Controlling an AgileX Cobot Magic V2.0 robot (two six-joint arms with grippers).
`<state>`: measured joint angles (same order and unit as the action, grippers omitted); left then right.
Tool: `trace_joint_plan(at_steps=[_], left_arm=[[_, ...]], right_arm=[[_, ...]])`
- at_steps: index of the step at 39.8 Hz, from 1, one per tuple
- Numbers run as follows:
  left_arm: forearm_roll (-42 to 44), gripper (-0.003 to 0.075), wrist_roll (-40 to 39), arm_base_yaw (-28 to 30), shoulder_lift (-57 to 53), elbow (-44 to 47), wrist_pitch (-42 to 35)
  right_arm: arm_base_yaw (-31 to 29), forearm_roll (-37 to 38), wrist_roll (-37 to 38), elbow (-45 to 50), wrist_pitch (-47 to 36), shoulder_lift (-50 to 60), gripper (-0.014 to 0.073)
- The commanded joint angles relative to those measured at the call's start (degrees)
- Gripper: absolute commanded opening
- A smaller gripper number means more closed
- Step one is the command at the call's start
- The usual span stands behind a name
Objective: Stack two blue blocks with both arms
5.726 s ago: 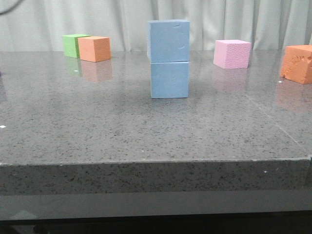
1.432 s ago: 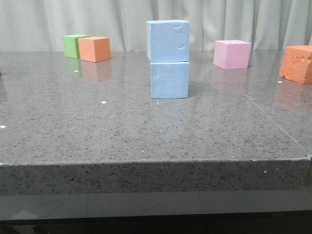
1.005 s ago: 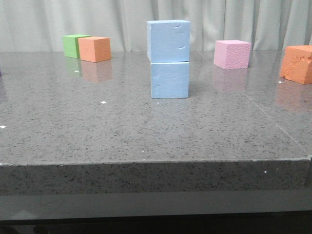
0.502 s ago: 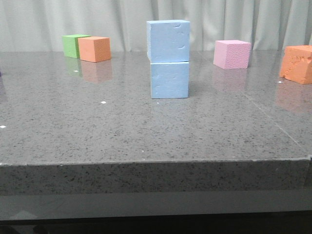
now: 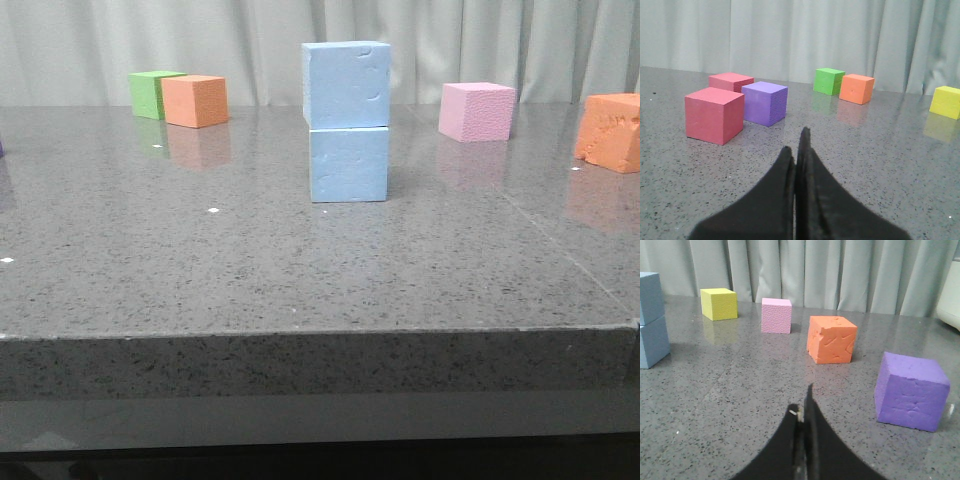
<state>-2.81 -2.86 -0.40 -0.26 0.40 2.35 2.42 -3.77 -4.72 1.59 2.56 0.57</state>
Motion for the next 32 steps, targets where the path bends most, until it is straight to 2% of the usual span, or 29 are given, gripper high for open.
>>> trace_joint_plan(at_steps=[1, 8, 15, 21, 32], left_arm=[[-0.4, -0.0020, -0.6, 0.1, -1.0, 0.0, -4.6], [-0.4, -0.0020, -0.6, 0.1, -1.0, 0.0, -4.6], [-0.4, -0.0020, -0.6, 0.1, -1.0, 0.0, -4.6], [-0.4, -0.0020, -0.6, 0.1, -1.0, 0.0, -4.6], [-0.4, -0.0020, -0.6, 0.1, -1.0, 0.0, -4.6]], right_arm=[[-0.3, -0.4, -0.1, -0.4, -4.3, 1.0, -0.0067], [-0.3, -0.4, 0.3, -0.4, -4.8, 1.0, -0.0067], [-0.3, -0.1, 8.9, -0.4, -6.2, 1.0, -0.0067], [-0.3, 2.5, 9.0, -0.4, -6.2, 1.0, -0.0067], [-0.3, 2.7, 9.0, -0.4, -6.2, 1.0, -0.0067]])
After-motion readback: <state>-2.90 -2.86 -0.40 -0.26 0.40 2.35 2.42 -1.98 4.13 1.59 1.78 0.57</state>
